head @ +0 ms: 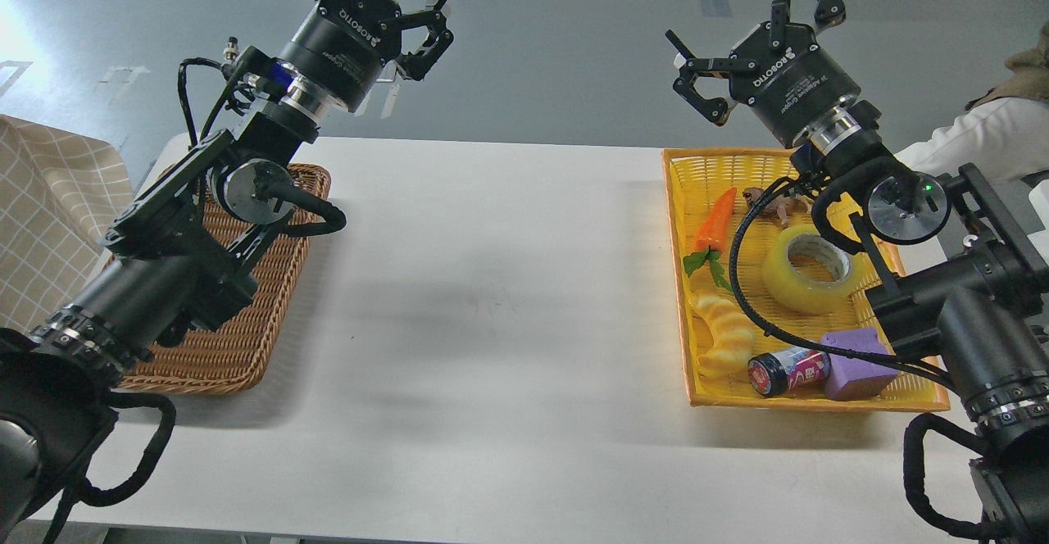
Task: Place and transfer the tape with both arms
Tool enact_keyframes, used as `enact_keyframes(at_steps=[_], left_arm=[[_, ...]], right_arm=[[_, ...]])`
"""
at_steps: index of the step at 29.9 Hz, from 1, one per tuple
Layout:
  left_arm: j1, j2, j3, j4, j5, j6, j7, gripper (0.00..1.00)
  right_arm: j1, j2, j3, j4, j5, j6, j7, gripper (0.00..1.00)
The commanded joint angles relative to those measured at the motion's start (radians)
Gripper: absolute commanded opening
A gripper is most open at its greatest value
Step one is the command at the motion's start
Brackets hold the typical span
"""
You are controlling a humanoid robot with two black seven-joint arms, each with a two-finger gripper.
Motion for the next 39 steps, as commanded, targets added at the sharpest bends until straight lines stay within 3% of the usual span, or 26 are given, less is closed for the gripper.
enact_keyframes(at_steps=[1, 39], left_arm=[[0.001, 0.003, -0.008, 0.003, -0.001, 0.000, 0.000, 0.98], [-0.005, 0.003, -0.011, 0.014, 0.000, 0.000, 0.000, 0.98]], right_arm=[[0.003, -0.002, -0.002, -0.001, -0.002, 0.000, 0.000, 1.00], [0.010, -0.003, 0.000, 0.003, -0.002, 0.000, 0.000, 1.00]])
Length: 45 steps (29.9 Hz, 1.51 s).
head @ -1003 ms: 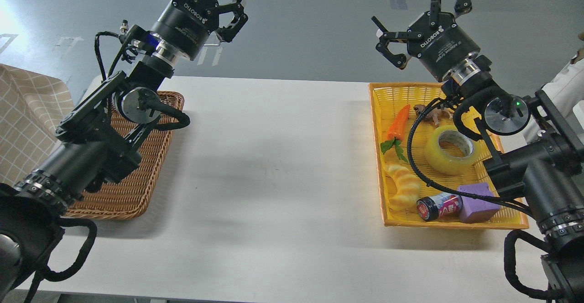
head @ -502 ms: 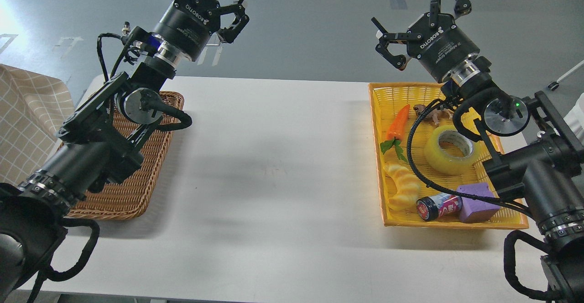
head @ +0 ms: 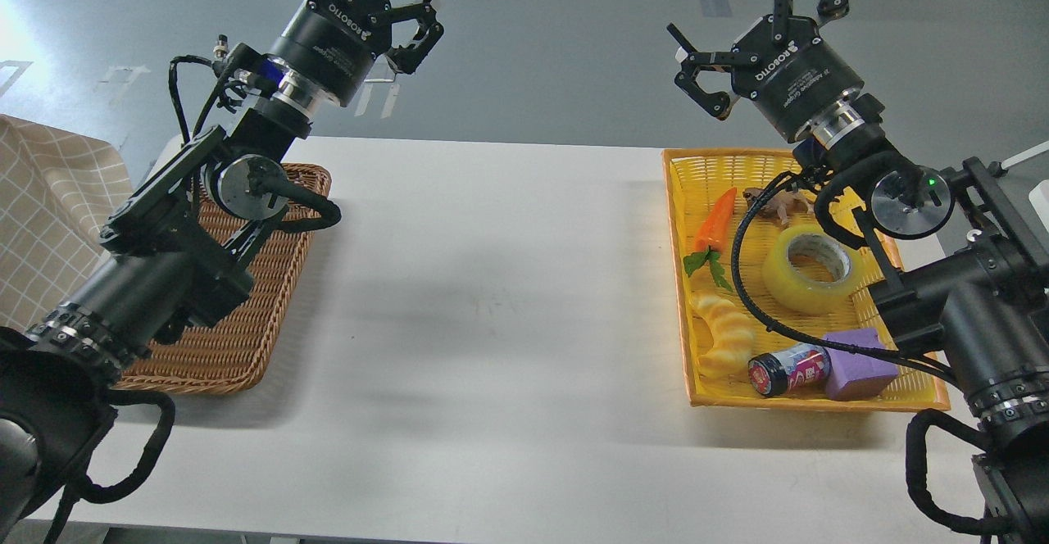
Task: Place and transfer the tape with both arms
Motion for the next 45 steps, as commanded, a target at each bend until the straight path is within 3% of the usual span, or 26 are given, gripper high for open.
enact_keyframes(at_steps=[1, 16, 33, 39, 45], left_arm=[[-0.001, 0.002, 0.000, 0.000, 0.001, 0.000, -0.001, 0.98], [0.002, -0.002, 0.000, 0.000, 0.001, 0.000, 0.001, 0.98], [0.000, -0.002, 0.000, 0.000, 0.001, 0.000, 0.001, 0.98], [-0.003, 0.002, 0.002, 0.000, 0.001, 0.000, 0.001, 0.98], [-0.004, 0.002, 0.000, 0.000, 0.003, 0.000, 0.001, 0.98]], right_arm=[[0.000, 0.001, -0.001, -0.001, -0.001, 0.000, 0.000, 1.00], [0.005, -0.010, -0.014, 0.004, -0.004, 0.000, 0.000, 1.00], [0.002, -0.131, -0.023, 0.020, -0.129, 0.000, 0.002, 1.00], [0.011, -0.256, -0.112, 0.132, -0.362, 0.000, 0.002, 1.00], [0.117, -0.456, -0.397, 0.186, -0.453, 0.000, 0.000, 1.00]])
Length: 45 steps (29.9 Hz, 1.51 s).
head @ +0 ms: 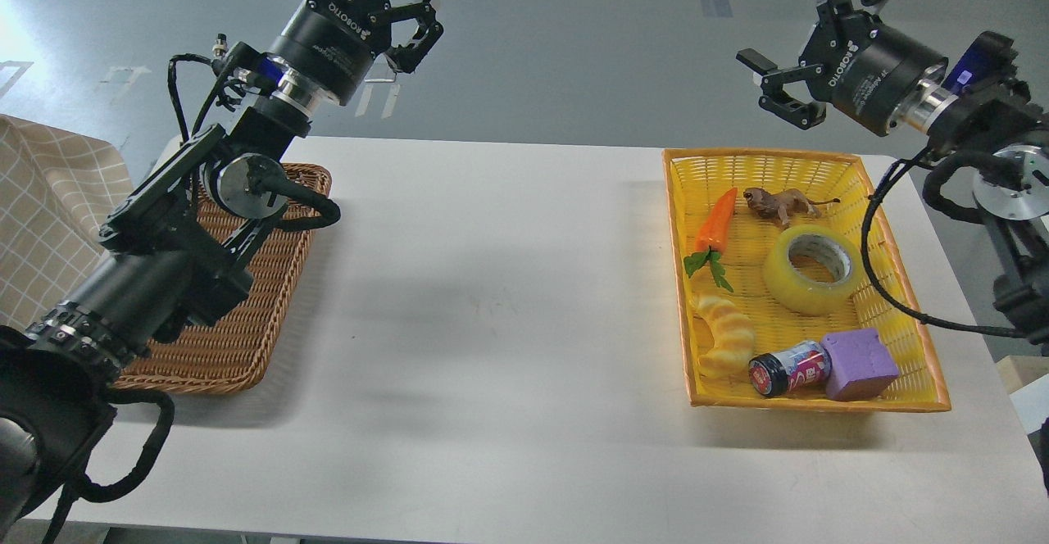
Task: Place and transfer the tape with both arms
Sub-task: 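Move the right gripper down into the yellow basket toward the tape roll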
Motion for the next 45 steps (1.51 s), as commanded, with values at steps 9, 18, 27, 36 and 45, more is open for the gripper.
enact_keyframes(at_steps=[9, 18, 27, 36, 45], left_arm=[[-0.003, -0.003, 0.000, -0.002, 0.000, 0.000, 0.000, 0.98], [-0.003, -0.005, 0.000, -0.005, 0.001, 0.000, 0.001, 0.98], [-0.005, 0.000, 0.000, -0.005, 0.000, 0.000, 0.000, 0.98], [0.000, 0.012, 0.000, -0.011, 0.001, 0.000, 0.000, 0.98], [0.003, 0.011, 0.000, -0.012, 0.001, 0.000, 0.000, 0.98]], right_arm=[[0.226, -0.207, -0.472, 0.038, -0.194, 0.000, -0.011, 1.00], [0.217, -0.254, -0.484, 0.081, -0.548, 0.000, -0.010, 1.00], [0.148, -0.309, -0.511, 0.121, -0.752, 0.000, -0.017, 1.00], [0.096, -0.315, -0.511, 0.124, -0.851, 0.000, -0.019, 1.00], [0.061, -0.312, -0.514, 0.124, -0.864, 0.000, -0.016, 0.98]])
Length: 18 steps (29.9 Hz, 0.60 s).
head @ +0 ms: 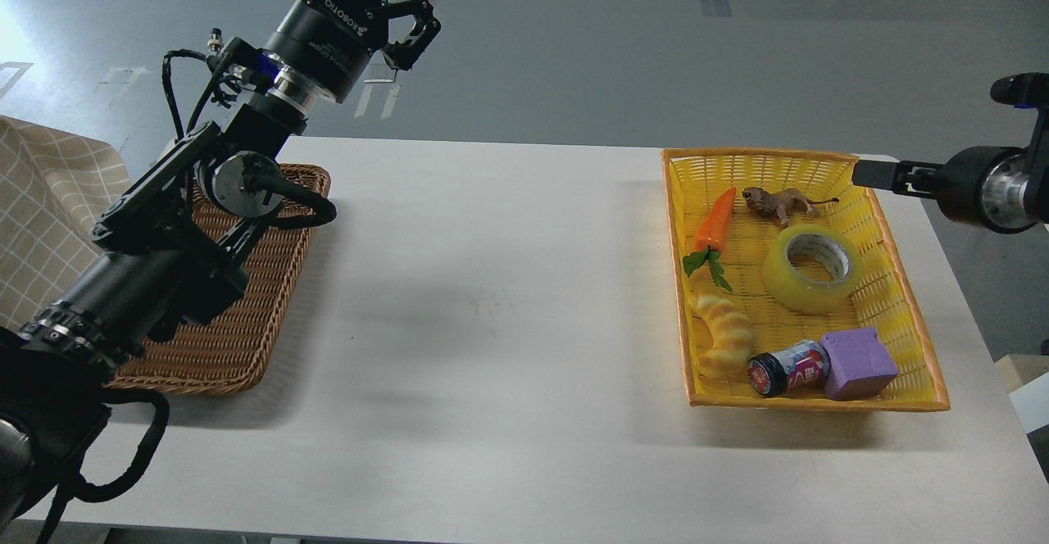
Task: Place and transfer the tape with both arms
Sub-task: 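Move the right gripper down into the yellow basket toward the tape roll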
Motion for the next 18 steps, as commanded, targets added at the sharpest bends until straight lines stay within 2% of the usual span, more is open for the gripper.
enact_keyframes(at_steps=[1, 5, 18], left_arm=[[0.001, 0.000, 0.000, 0.000, 0.000, 0.000, 0.000, 0.98], [0.001, -0.002, 0.000, 0.000, 0.000, 0.000, 0.000, 0.98], [0.001, 0.001, 0.000, 0.000, 0.000, 0.000, 0.000, 0.98]], right_arm=[[-0.024, 0.000, -0.004, 0.002, -0.001, 0.000, 0.000, 0.98], [-0.035, 0.006, -0.024, 0.000, -0.003, 0.000, 0.002, 0.93], [-0.087, 0.009, -0.036, -0.011, -0.003, 0.000, 0.002, 0.89]])
